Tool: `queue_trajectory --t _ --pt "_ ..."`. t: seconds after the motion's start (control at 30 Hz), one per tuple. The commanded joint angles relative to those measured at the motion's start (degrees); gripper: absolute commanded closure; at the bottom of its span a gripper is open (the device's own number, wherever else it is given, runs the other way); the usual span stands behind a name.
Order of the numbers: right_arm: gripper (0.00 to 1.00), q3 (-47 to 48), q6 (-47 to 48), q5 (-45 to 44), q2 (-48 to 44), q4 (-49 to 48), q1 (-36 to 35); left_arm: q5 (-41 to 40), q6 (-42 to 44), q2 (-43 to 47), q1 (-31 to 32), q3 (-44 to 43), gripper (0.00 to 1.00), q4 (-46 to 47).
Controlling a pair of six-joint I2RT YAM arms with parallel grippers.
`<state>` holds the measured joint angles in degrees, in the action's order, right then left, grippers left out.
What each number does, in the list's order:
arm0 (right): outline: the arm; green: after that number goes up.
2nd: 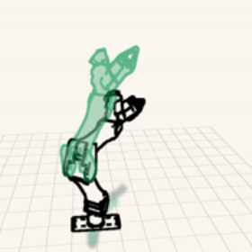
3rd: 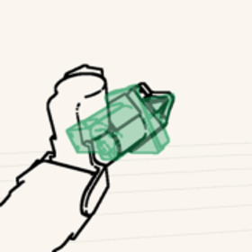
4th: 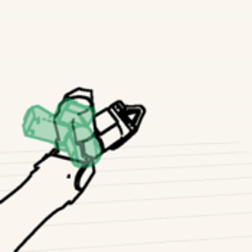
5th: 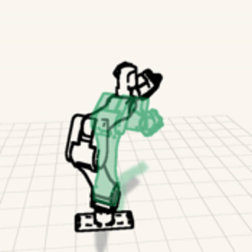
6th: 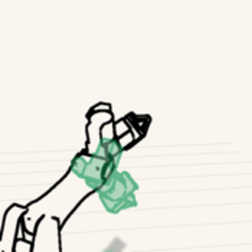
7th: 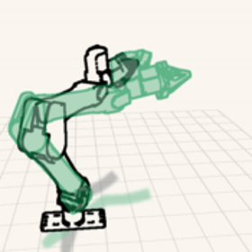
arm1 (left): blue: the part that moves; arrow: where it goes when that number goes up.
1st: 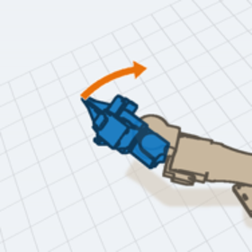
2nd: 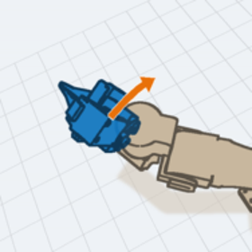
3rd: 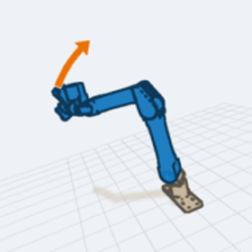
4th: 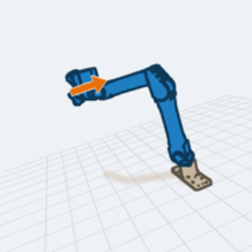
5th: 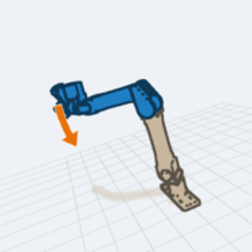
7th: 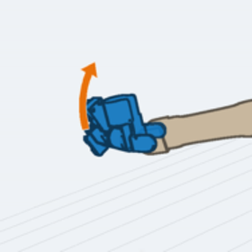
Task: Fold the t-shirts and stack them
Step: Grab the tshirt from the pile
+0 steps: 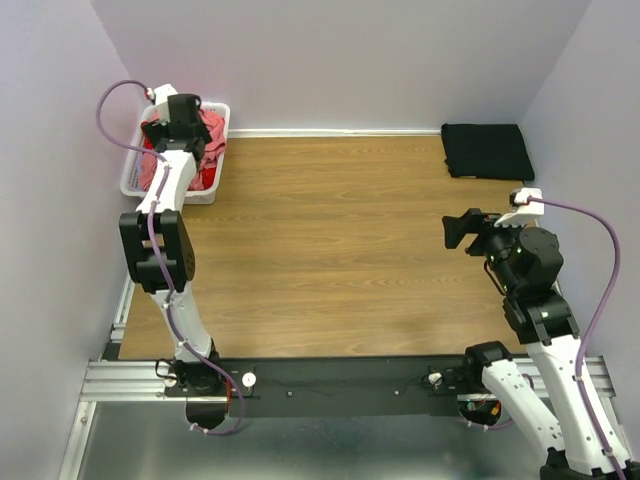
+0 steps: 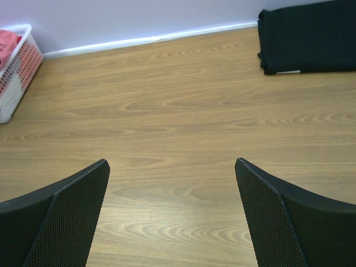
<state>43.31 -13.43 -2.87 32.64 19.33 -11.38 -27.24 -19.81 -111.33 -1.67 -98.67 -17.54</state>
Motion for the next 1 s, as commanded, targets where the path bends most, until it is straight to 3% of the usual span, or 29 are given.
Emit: queue_trajectory --t 0.0,0.2,0.3,0.4,0.43,0.53,0.67,0.97 --pt "0.00 -0.94 0.69 1.55 1.72 -0.26 -0.40 -1.94 0.21 -5.63 -3.68 -4.84 0.04 -0.74" --pt "0.00 -1.39 -0.10 2.52 4.62 -0.09 -0.31 0.08 3.38 -13.99 -5.44 -12.67 0.09 -1.53" --pt "0.00 -0.95 -0.37 5.24 5.67 0.00 -0.31 2.45 3.55 -16.29 -5.80 -13.83 0.25 -1.10" --pt "0.00 -0.33 -0.89 6.48 7.16 0.18 -0.31 4.30 3.82 -16.20 -5.71 -12.69 0.51 0.13" --pt "0.00 -0.16 -0.98 7.09 7.43 0.27 -0.31 5.26 4.08 -15.85 -5.80 -12.16 0.68 0.49" --pt "0.00 -0.24 -1.68 7.88 7.88 0.36 -0.40 6.85 5.05 -14.45 -5.80 -11.54 1.00 0.76" --pt "0.00 -0.24 -2.04 8.41 7.26 0.53 -0.31 7.38 5.31 -9.89 -5.89 -14.00 1.00 -1.53" --pt "0.00 -0.24 -1.77 9.73 6.12 0.88 -0.40 14.24 2.85 11.91 -3.87 -13.30 1.00 3.29"
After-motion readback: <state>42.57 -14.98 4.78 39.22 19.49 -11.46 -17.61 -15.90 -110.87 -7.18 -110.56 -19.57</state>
